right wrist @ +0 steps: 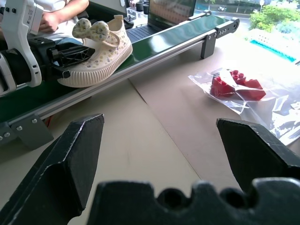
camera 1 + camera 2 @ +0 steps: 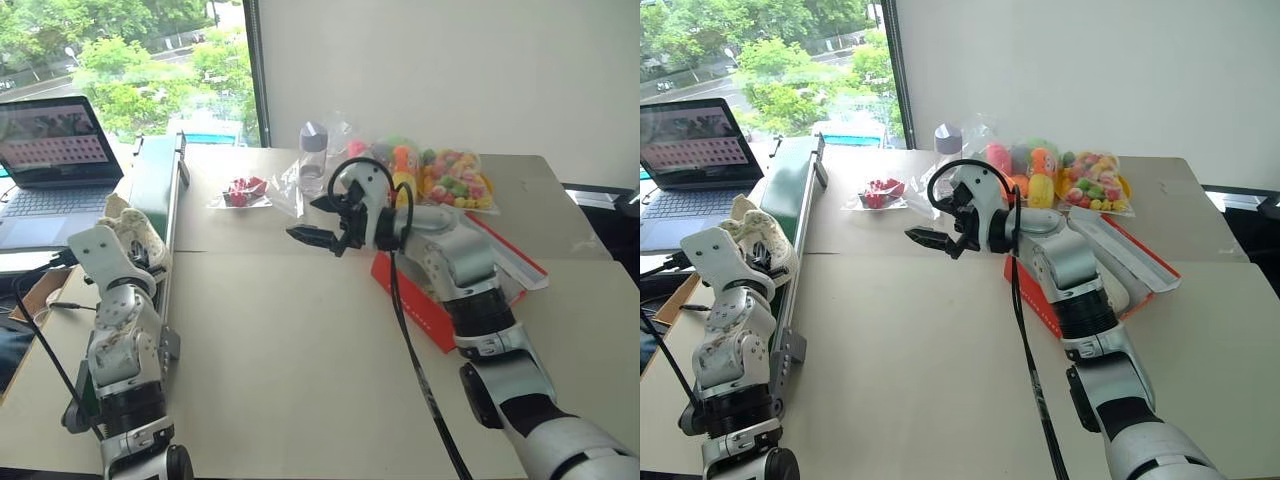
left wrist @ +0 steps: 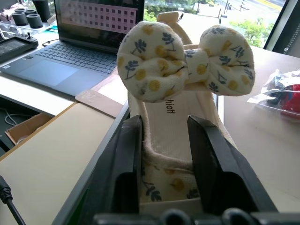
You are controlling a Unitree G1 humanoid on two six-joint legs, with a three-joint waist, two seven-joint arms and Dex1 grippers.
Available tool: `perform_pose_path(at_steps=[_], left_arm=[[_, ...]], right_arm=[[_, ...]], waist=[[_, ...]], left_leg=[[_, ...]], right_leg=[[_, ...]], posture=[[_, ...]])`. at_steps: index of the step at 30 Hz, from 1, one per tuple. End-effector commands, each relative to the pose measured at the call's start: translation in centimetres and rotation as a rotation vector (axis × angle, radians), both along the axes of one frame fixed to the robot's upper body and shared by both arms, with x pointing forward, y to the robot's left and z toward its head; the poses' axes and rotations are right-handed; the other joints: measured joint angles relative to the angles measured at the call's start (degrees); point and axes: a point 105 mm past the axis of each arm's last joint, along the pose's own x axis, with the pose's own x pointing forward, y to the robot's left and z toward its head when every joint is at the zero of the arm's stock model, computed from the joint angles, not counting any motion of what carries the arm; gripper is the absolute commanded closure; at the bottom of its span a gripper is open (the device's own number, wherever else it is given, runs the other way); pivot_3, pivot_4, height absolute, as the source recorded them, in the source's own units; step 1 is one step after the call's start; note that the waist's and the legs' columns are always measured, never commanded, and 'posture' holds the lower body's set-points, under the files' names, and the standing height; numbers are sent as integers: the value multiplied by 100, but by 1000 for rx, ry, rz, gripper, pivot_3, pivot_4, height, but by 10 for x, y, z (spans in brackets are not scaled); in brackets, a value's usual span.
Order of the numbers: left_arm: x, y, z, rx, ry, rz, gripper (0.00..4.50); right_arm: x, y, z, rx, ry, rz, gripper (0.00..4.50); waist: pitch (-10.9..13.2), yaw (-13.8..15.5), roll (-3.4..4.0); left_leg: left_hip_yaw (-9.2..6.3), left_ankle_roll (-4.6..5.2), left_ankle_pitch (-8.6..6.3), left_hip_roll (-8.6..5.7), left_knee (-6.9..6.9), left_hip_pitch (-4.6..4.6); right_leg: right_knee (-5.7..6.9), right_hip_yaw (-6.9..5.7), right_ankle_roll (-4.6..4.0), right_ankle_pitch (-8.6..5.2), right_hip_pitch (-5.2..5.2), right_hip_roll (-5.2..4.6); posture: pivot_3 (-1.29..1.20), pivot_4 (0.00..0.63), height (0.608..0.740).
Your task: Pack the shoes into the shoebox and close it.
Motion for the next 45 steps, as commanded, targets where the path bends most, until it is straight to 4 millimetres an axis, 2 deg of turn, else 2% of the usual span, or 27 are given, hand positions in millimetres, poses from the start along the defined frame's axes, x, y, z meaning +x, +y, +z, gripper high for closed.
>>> perform_pose_path(at_steps=[1,15,27,30,34,37,40,43,45], left_arm=[[0,-3,9,2,-49,-11,4440],[4,-3,10,9,-39,-2,4481],[3,-23,91,170,-326,-37,4481],[2,-26,100,179,-351,-40,4481],[4,-32,105,162,-367,-58,4481],[8,-50,109,141,-383,-125,4481],[11,-72,115,102,-404,-188,4481],[14,-89,118,60,-414,-232,4481],[18,-110,122,12,-427,-296,4481]], right_arm=[[-1,0,15,4,-50,0,0],[1,-1,10,-23,-50,-14,0],[3,-1,7,-27,-45,-22,0],[4,-1,7,-23,-43,-23,0],[5,0,8,-10,-40,-28,0],[11,-4,27,201,81,-61,0],[23,-17,49,469,241,-95,0],[29,-24,59,642,393,-79,0],[31,-26,67,790,525,-33,0]], waist=[[0,18,0],[0,43,0],[2,26,-4],[2,10,-4],[2,-26,-4],[2,-30,-5],[3,-11,-6],[3,25,-6],[3,18,-6]], left_leg=[[0,0,0,0,0,0],[-1,0,0,0,1,0],[-2,6,-1,0,0,-15],[-1,50,24,1,-3,-15],[-1,51,24,2,-3,-14],[-1,50,25,4,-2,-13],[-1,49,26,4,-1,-15],[-2,50,26,0,0,-19],[-2,54,24,0,-1,-20]], right_leg=[[0,0,0,0,0,-1],[0,-2,1,0,0,0],[-12,-5,-23,15,-3,1],[-14,-6,-22,14,-4,2],[-12,-6,-22,14,-4,2],[-10,-6,-19,13,-4,5],[-7,-6,-22,16,-4,5],[-12,-8,-21,18,-3,1],[-18,-7,-20,18,-2,1]], posture=[[0,150,740],[0,150,740],[0,150,740],[0,150,740],[0,150,740],[0,150,740],[0,150,740],[0,150,740],[0,150,740]])
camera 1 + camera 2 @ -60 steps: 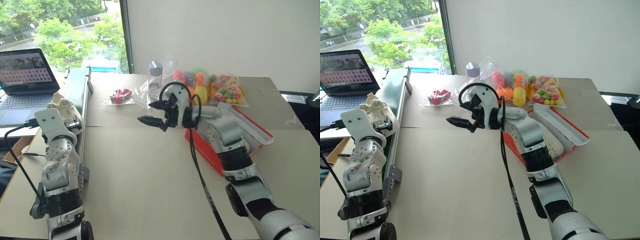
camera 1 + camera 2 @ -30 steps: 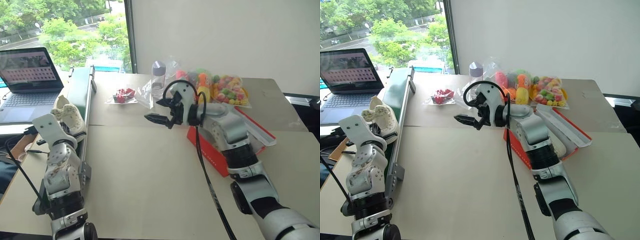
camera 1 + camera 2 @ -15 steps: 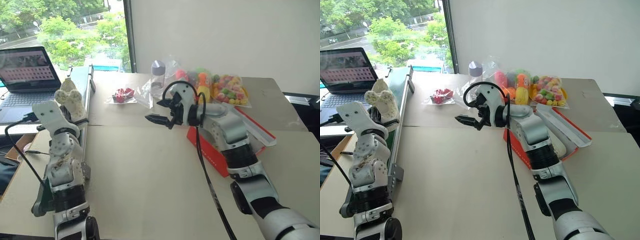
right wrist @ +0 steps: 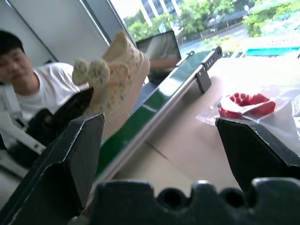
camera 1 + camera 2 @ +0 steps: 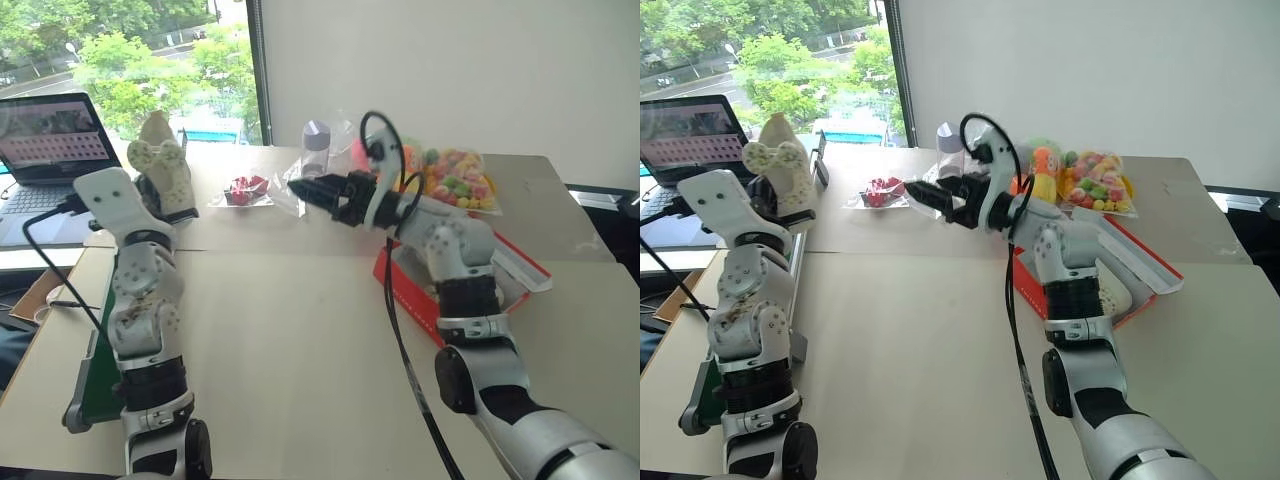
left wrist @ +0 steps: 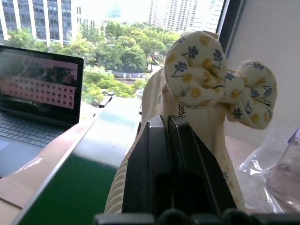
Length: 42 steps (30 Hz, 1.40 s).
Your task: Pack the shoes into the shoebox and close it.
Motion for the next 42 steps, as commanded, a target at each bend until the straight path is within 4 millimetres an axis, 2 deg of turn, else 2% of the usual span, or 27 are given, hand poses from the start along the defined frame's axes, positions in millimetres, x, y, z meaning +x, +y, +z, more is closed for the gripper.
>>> perform_pose_path(at_steps=[1,9,18,23,31,42], left_arm=[[-3,-33,31,-35,-101,-110,4481],[2,-81,45,-146,-108,-321,4481],[6,-118,56,-285,-75,-512,4481],[5,-130,63,-327,-71,-565,4481],[3,-140,62,-343,-56,-601,4481],[-1,-158,62,-340,-42,-654,4481]], right_arm=[[2,-7,18,263,149,74,0],[4,-7,14,353,229,99,0],[10,-8,8,316,226,66,0],[13,-11,5,310,226,51,0],[17,-14,-1,298,226,25,0],[16,-6,-14,237,237,28,0]], waist=[[0,-7,0],[0,-71,0],[0,-63,-1],[1,-75,-1],[1,-65,-1],[1,-64,-1]], left_leg=[[1,2,-1,0,0,0],[-1,13,3,-1,-2,-8],[-3,16,5,-3,3,-8],[-3,17,5,-3,2,-9],[-2,17,5,-3,2,-9],[-2,17,5,-4,3,-9]], right_leg=[[0,2,0,0,0,1],[-2,5,6,-2,-1,7],[-2,18,40,-16,0,14],[-5,22,41,-14,-1,18],[-4,24,41,-14,-1,19],[-4,25,34,-9,-1,19]], posture=[[0,150,740],[0,150,740],[0,150,740],[0,150,740],[0,150,740],[0,150,740]])
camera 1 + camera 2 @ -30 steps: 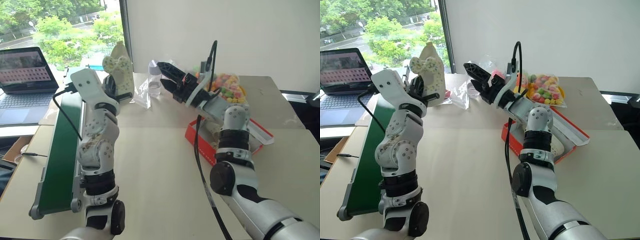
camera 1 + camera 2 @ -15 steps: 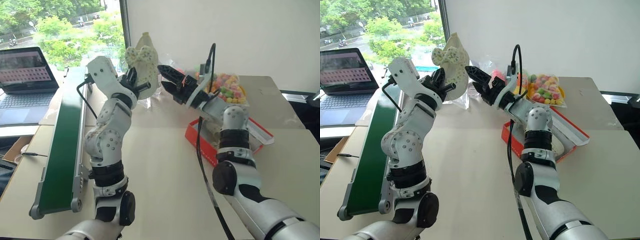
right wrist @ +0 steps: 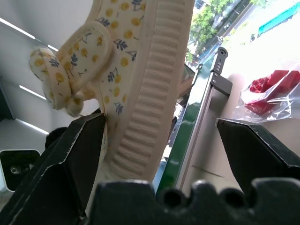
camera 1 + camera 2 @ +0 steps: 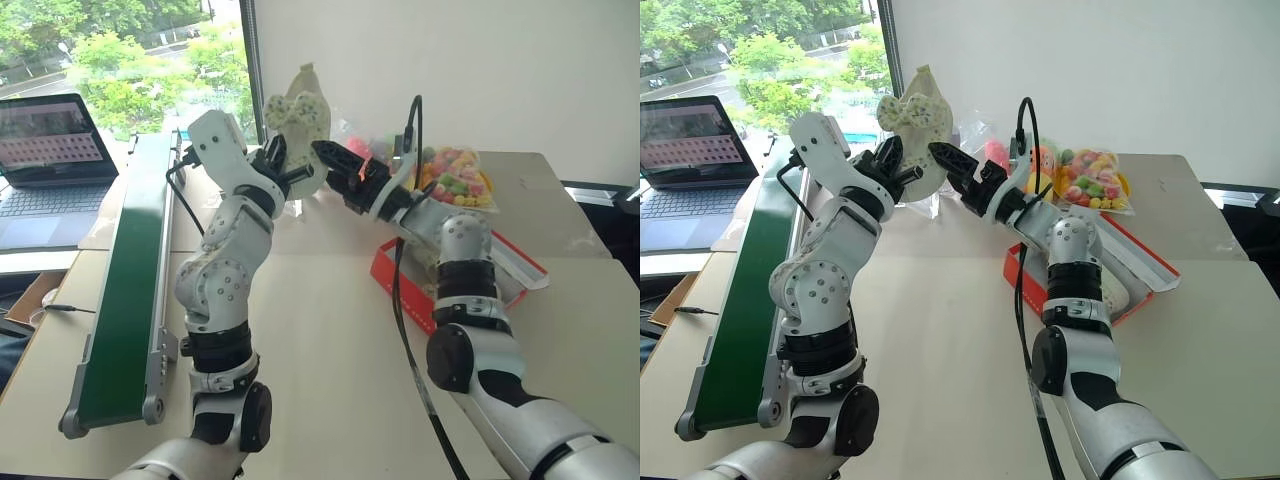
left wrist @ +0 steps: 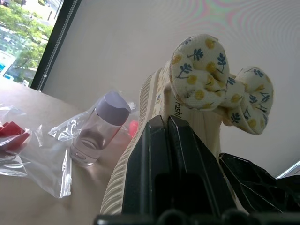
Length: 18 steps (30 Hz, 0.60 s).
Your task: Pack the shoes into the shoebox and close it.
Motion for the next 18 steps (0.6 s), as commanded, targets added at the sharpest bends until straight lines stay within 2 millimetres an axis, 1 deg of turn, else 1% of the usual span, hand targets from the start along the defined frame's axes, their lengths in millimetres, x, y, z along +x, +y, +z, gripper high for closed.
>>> perform_pose_path(at_steps=[1,4,8,11,12,14,16,18], left_arm=[[-12,-20,21,-25,-73,-72,4481],[-12,-22,19,-23,-66,-78,4481],[-11,-24,12,-8,-41,-98,4500],[-11,-27,5,11,-8,-122,4500],[-10,-27,2,19,6,-126,4500],[-9,-26,-5,22,34,-137,4500],[-8,-23,-10,33,51,-138,4500],[-8,-20,-12,46,59,-136,4500]], right_arm=[[-1,1,12,0,-55,-2,0],[0,1,13,-2,-59,-3,0],[1,0,18,21,-67,-10,1003],[0,-1,22,23,-79,-12,2114],[1,-1,23,23,-82,-14,2333],[1,-3,26,24,-87,-19,3059],[2,-5,27,20,-91,-28,3572],[2,-7,29,14,-95,-36,3745]], waist=[[0,-1,0],[0,0,0],[0,1,0],[0,1,0],[0,3,0],[0,4,0],[0,0,0],[0,-10,0]], left_leg=[[0,0,0,0,0,0],[0,0,0,0,1,1],[0,0,0,0,1,1],[0,0,0,0,0,0],[0,0,0,0,0,0],[0,0,0,0,1,0],[0,0,0,0,1,1],[1,0,0,0,0,2]], right_leg=[[0,0,0,0,0,0],[1,0,1,0,0,1],[1,0,0,0,0,1],[0,0,0,0,0,1],[0,0,0,0,0,1],[1,0,1,0,0,0],[1,0,1,0,0,0],[1,2,1,0,0,1]], posture=[[0,150,740],[0,150,740],[0,150,740],[0,150,740],[0,150,740],[0,150,740],[0,150,740],[0,150,740]])
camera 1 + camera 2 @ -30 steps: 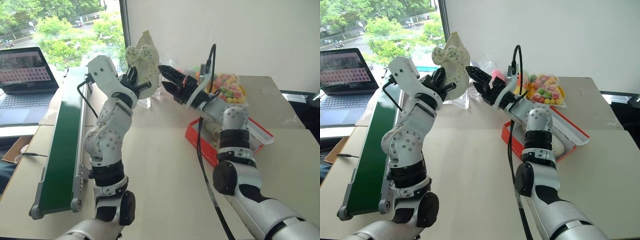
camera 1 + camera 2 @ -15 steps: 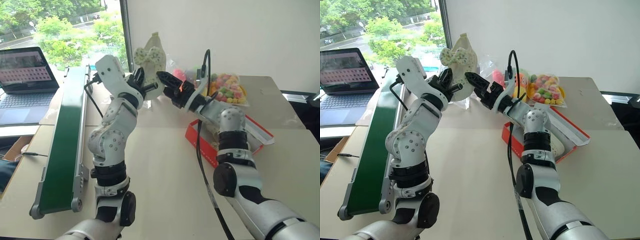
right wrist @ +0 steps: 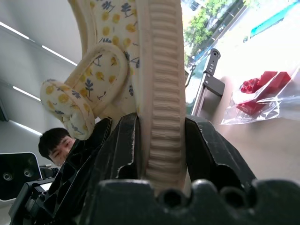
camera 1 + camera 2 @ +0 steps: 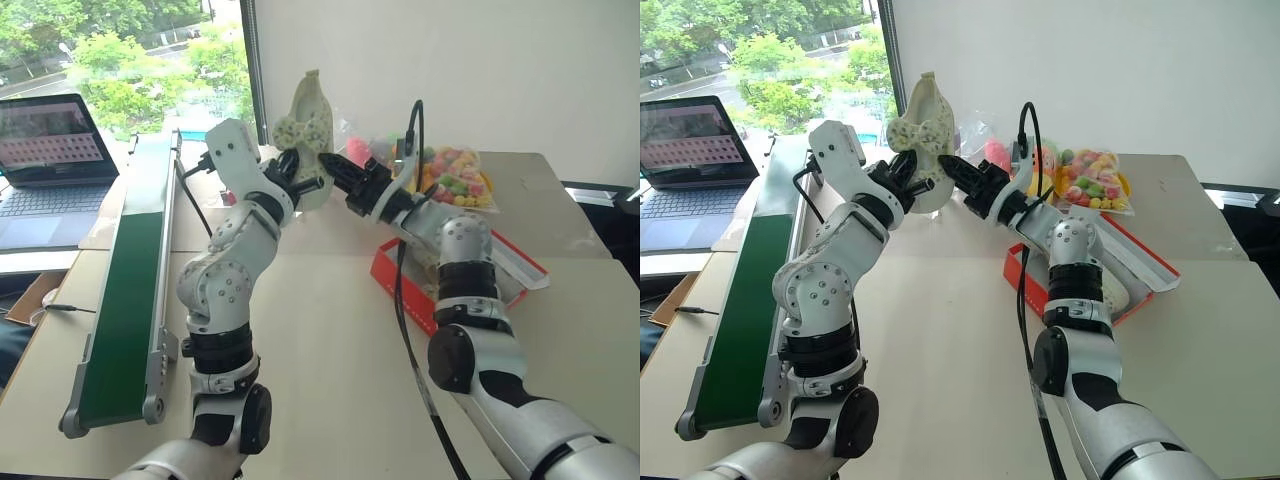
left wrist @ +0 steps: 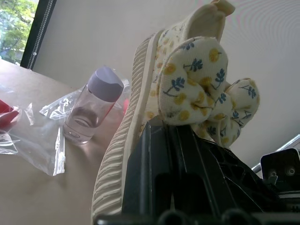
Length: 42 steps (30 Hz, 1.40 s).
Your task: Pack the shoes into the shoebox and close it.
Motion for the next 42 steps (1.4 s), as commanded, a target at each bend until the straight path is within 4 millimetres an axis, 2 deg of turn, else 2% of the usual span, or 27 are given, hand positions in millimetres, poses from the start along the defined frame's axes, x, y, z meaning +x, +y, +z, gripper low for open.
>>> perform_pose_path(at_steps=[1,3,4,8,9,10,12,14,16,21,24,28,30,33,38,40,42], left_arm=[[-7,-5,1,12,-17,-52,4182],[-8,-1,0,11,-17,-50,3691],[-8,1,-1,12,-17,-50,3200],[-12,5,1,20,-22,-94,1873],[-12,8,1,35,-23,-98,1585],[-12,10,1,46,-23,-99,1518],[-13,24,2,103,-34,-107,1518],[-16,40,6,165,-46,-123,1518],[-20,48,4,213,-44,-141,1518],[-26,47,-15,295,-3,-200,1518],[-26,37,-29,332,28,-245,1518],[-31,14,-37,346,28,-331,1518],[-32,10,-39,351,28,-346,1518],[-33,8,-43,358,36,-352,1518],[-33,3,-47,369,43,-367,1518],[-33,1,-44,374,34,-377,1518],[-33,1,-43,379,31,-378,1518]], right_arm=[[-2,-2,33,26,-100,-6,3796],[-2,-3,34,20,-104,-12,3849],[-1,-4,35,16,-107,-17,3903],[0,-9,39,-5,-121,-41,3936],[1,-10,40,-22,-131,-51,3942],[1,-11,40,-33,-137,-57,3953],[5,-21,47,-128,-189,-116,3984],[8,-37,59,-311,-293,-190,3984],[7,-48,66,-448,-363,-218,3984],[0,-84,78,-689,-437,-226,3984],[-8,-100,79,-764,-436,-197,3984],[-26,-120,58,-859,-379,-107,3984],[-35,-129,50,-871,-340,-75,3984],[-62,-145,31,-880,-261,36,3984],[-93,-150,8,-842,-189,183,3984],[-105,-154,-13,-903,-177,257,3984],[-111,-155,-23,-897,-166,299,3984]], waist=[[0,-6,0],[0,2,0],[0,2,0],[0,3,0],[0,2,0],[0,-4,0],[0,-5,0],[1,-8,2],[2,-2,3],[2,16,3],[3,20,2],[3,50,1],[3,57,0],[4,78,-1],[4,67,-1],[5,73,-2],[5,107,-3]], left_leg=[[0,0,0,1,0,1],[-1,0,0,2,0,2],[-1,-1,0,2,0,2],[1,0,0,0,2,1],[1,0,0,0,2,1],[1,0,0,0,1,3],[0,-1,0,1,1,3],[0,-1,1,1,1,4],[1,-1,1,1,1,5],[4,6,-5,-11,-4,2],[5,10,-8,-14,-4,-1],[4,10,-7,-14,-4,-1],[4,11,-8,-14,-4,-2],[5,11,-8,-14,-3,-1],[7,11,-8,-11,-3,5],[7,11,-8,-11,1,12],[1,9,-7,-11,5,16]], right_leg=[[1,0,0,0,0,2],[2,0,0,0,0,3],[2,0,0,0,0,3],[2,2,0,0,0,0],[3,3,0,0,0,1],[3,3,0,0,0,1],[5,3,2,-1,0,3],[8,2,7,-4,-1,4],[8,2,15,-10,-3,3],[1,4,9,-8,-3,-14],[-4,6,-1,-1,-3,-17],[-7,4,0,-2,-3,-17],[-13,5,2,-3,-2,-16],[-14,6,6,-5,0,-17],[-13,13,30,-19,0,-12],[-8,15,30,-19,4,-11],[-3,10,32,-19,10,-12]], posture=[[0,150,740],[0,150,740],[0,150,740],[0,150,740],[0,150,740],[0,150,740],[0,150,740],[0,150,740],[0,150,740],[0,150,740],[0,150,740],[0,150,740],[0,150,740],[0,150,740],[0,150,740],[0,150,740],[0,150,740]])
